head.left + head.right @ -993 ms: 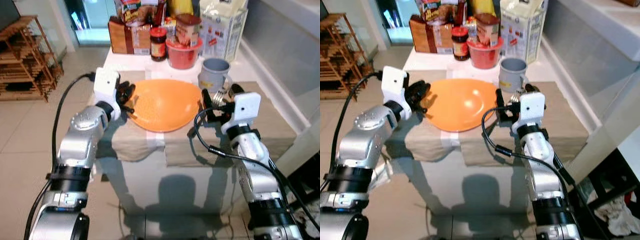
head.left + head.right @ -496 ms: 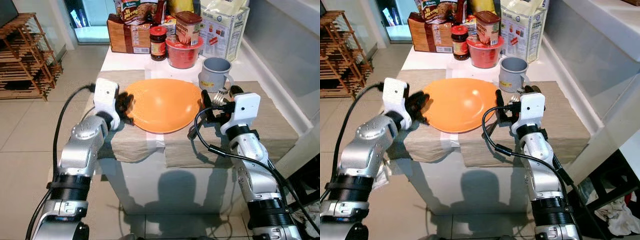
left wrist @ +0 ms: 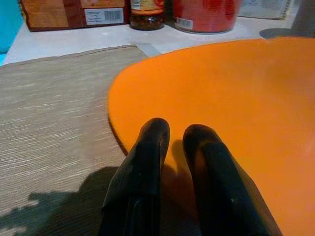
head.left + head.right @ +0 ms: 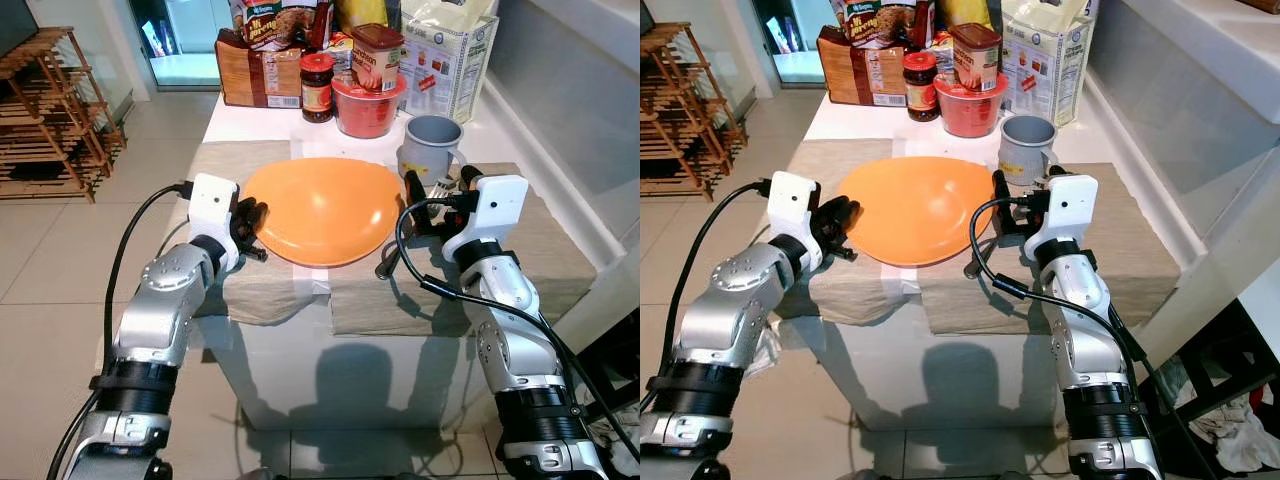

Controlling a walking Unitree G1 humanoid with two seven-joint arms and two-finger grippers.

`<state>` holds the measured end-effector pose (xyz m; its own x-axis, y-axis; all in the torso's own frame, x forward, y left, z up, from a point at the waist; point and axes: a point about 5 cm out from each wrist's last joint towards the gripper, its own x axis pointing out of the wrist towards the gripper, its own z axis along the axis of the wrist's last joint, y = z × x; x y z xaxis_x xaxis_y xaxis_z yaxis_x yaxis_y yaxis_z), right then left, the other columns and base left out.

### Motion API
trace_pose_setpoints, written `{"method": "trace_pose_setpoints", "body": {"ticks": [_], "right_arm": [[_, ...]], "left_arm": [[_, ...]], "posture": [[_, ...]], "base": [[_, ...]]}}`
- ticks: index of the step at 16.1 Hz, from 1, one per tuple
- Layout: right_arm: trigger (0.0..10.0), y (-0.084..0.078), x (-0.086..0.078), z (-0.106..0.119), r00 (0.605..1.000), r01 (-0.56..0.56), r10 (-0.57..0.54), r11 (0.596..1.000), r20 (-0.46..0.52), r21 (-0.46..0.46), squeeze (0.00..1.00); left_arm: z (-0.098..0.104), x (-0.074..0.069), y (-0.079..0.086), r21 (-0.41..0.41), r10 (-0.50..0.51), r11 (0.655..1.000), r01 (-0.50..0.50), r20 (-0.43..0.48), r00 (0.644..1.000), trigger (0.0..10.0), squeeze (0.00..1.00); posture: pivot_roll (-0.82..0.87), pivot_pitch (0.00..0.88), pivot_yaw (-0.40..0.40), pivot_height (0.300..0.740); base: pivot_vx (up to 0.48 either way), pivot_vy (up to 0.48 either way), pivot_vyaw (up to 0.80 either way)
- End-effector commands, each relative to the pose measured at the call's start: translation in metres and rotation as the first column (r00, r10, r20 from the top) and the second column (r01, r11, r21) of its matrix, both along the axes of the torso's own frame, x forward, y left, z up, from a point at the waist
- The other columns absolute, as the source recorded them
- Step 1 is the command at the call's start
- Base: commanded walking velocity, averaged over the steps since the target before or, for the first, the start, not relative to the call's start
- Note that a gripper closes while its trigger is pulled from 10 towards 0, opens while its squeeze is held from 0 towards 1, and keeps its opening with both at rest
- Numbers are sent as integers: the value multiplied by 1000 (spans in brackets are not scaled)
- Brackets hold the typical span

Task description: Setting the table

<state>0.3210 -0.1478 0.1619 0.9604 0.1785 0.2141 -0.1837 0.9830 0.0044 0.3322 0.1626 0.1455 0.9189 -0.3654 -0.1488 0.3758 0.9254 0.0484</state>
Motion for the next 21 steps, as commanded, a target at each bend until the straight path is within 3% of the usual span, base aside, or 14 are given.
{"method": "trace_pose_setpoints", "body": {"ticks": [1,4,7,12,16,21], "right_arm": [[10000,1,1,6,1000,-14,14,1000,6,18,0],[10000,3,2,6,999,-32,32,999,-11,29,0],[10000,4,5,10,998,-53,54,997,-20,64,0],[10000,20,5,17,977,-180,205,945,-65,274,0],[10000,21,8,6,963,-156,228,906,-145,393,0],[10000,21,13,-11,944,-101,230,884,-236,457,0]], "left_arm": [[-27,-10,-5,46,-52,997,57,-116,992,10000,0],[-41,-20,-11,94,-126,985,145,-180,976,10000,0],[-43,-19,-12,108,-130,982,152,-185,974,10000,0],[-39,-14,-9,111,-132,982,152,-170,977,10000,0],[-37,-13,-9,108,-134,983,152,-160,978,10000,0],[-34,-12,-8,103,-132,984,148,-153,979,10000,0]], "posture": [[-76,0,40,740],[-72,0,37,740],[-73,0,38,740],[-75,0,39,740],[-72,0,38,740],[-63,0,38,740]], "base": [[0,0,0],[0,0,0],[0,0,0],[0,0,0],[0,0,0],[0,0,0]]}}
